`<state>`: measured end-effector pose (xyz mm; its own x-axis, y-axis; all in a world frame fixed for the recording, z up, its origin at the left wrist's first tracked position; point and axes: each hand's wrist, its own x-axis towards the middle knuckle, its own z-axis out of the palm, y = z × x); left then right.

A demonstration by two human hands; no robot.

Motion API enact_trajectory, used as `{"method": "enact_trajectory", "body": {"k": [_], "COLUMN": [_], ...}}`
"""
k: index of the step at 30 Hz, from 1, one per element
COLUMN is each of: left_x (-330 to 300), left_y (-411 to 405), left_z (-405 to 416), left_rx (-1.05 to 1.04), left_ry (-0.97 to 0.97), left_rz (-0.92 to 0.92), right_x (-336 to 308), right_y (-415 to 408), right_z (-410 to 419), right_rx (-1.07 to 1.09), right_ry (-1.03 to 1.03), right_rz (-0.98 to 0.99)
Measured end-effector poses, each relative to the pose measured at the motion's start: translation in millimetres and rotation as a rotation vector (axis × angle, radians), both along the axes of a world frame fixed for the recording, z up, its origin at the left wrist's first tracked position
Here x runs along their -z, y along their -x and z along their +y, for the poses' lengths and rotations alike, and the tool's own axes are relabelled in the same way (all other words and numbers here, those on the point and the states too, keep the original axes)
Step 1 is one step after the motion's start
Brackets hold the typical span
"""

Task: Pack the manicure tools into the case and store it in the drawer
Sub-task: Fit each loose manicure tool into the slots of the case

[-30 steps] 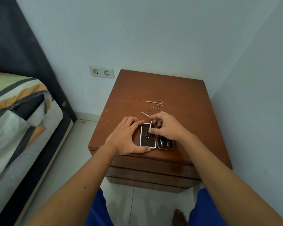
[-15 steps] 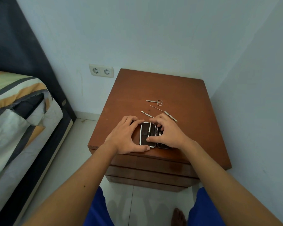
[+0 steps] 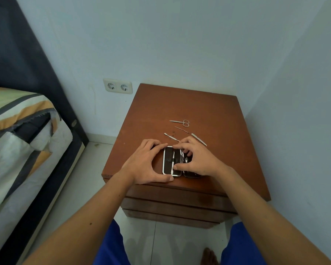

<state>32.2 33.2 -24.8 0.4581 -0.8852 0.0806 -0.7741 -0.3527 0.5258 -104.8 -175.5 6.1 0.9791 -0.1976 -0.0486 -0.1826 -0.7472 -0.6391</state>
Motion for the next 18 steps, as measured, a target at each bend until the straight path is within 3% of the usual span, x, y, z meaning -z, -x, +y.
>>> {"method": "enact_trajectory", "body": {"k": [4,8,13,18], "left_x": [0,0,0,-1], "left_y": [-2,-3,-4,-5], "left_z": [1,0,-1,-1], "left_rx": [0.006,0.003,0.002,0.007], "left_ry": [0.002,-0.004,-0.005,0.001], "left_rz": [0.018,0.029,0.025,0.003], "right_x": [-6,-8,-8,2], "right_y": [-12,-41,-76,-89], "right_z": [-8,-29,-61,-79], "right_rx": [0.152,0.345,0.451,0.388], "right_ry": [-0.063,0.008,0.115,0.147], "right_rz": [-0.161,-0.265,-0.211,-0.027]}}
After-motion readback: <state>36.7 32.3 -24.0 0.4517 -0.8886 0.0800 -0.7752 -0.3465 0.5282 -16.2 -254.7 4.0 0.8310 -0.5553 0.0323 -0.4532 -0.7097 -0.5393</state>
